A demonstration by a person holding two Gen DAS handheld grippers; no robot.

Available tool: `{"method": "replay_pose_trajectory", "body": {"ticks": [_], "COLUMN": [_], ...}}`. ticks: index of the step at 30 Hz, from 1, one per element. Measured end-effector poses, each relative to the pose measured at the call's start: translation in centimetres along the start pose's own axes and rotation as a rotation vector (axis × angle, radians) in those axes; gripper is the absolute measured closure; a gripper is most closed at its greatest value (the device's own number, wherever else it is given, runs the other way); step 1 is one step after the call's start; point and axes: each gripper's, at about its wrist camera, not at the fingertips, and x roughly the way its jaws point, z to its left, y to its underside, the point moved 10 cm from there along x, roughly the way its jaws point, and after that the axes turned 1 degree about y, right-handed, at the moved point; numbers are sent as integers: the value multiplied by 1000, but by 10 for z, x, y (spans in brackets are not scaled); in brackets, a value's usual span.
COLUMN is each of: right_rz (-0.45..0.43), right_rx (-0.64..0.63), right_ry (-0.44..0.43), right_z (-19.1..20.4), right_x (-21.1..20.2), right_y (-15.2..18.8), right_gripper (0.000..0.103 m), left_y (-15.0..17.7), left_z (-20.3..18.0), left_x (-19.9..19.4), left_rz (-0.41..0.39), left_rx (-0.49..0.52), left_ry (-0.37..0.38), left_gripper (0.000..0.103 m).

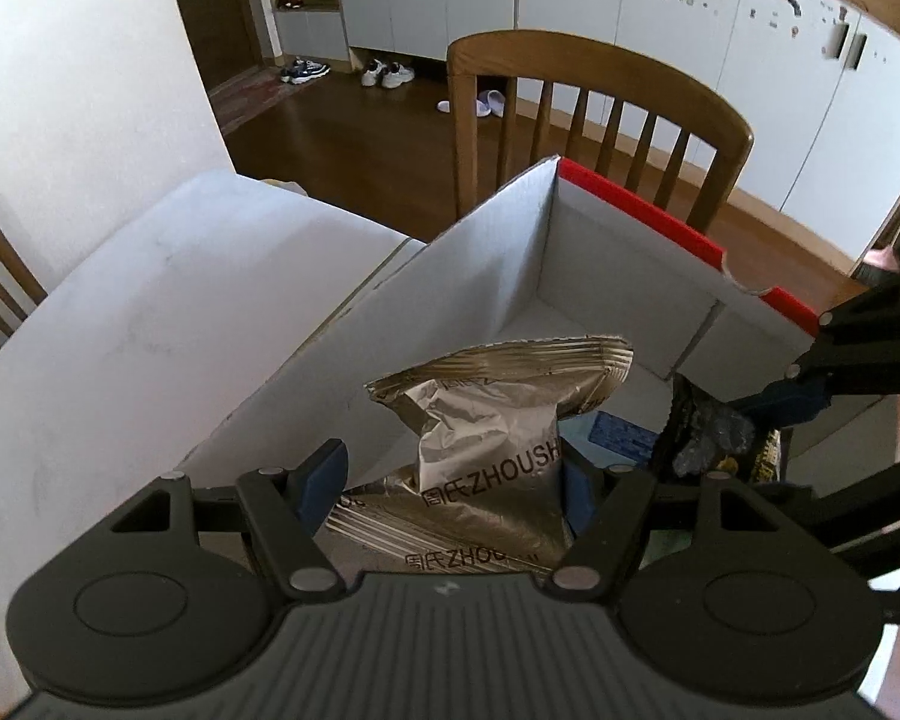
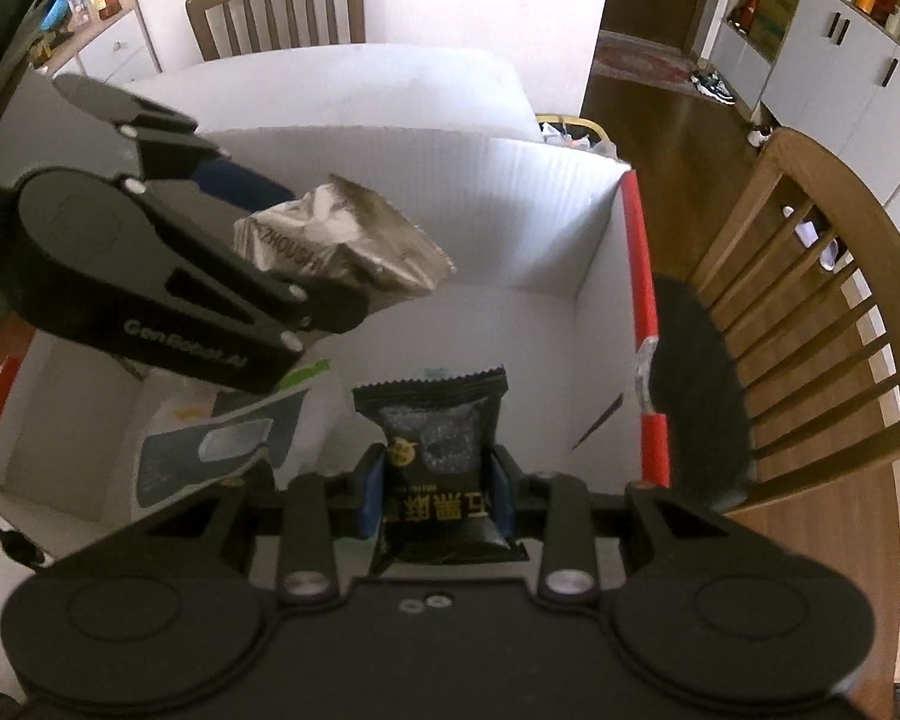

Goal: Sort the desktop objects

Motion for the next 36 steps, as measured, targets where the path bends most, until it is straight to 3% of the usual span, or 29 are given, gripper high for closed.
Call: {"method": "replay_pose_trajectory", "body": {"ticks": [19, 36], "right_rz": [108, 136], "right_rx": [-31, -49], "right_ry": [-5, -15], "right_z": [10, 12], "right_x": [31, 41], "right_y": [9, 9], "right_gripper": [69, 68], "left_y": [-7, 13], "left_z": [-17, -12], "left_x": [44, 60], "left_rz": [81, 168], "left_rx": [82, -3], "left_ry": [32, 43], "left_gripper": [31, 31]}}
